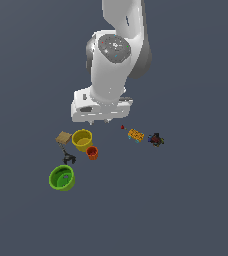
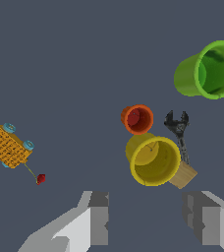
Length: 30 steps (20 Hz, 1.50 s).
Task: Pick up a designated object from a clutter of objects.
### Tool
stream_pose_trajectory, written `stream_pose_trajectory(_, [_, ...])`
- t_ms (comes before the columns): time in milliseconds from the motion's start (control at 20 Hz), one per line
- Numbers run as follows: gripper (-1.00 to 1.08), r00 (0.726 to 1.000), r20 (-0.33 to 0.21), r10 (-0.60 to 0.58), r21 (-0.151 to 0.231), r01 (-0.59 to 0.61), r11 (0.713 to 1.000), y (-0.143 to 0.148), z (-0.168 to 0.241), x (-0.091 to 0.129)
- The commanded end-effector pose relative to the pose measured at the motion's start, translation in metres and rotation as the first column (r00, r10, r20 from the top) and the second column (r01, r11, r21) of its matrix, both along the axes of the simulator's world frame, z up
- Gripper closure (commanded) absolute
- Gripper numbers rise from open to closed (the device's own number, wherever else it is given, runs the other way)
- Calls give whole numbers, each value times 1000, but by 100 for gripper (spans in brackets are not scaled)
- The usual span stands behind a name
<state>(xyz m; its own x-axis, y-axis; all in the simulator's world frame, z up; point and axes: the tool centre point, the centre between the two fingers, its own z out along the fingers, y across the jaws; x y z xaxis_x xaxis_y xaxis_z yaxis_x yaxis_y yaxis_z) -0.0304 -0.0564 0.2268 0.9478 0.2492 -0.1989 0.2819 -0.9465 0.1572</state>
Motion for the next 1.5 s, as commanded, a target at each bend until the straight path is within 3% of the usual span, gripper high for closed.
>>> stream_pose_trajectory(0, [-20, 996, -40, 76, -35, -77, 996, -10, -17, -6])
stream_pose_trajectory(250, [-20, 964, -135, 229, -86, -242, 967, -30, -51, -20])
stream_pose_trajectory(450, [-20, 912, -218, 347, -102, -375, 921, -44, -76, -33])
stream_pose_trajectory(750, [-20, 815, -322, 482, -91, -534, 841, -59, -106, -49])
stream_pose_trajectory(1050, [-20, 735, -384, 559, -67, -625, 777, -67, -125, -61])
stream_pose_trajectory(1250, [-20, 706, -404, 582, -56, -654, 754, -69, -130, -64])
stream_pose_trajectory(1450, [-20, 703, -405, 584, -54, -656, 753, -69, -131, -65])
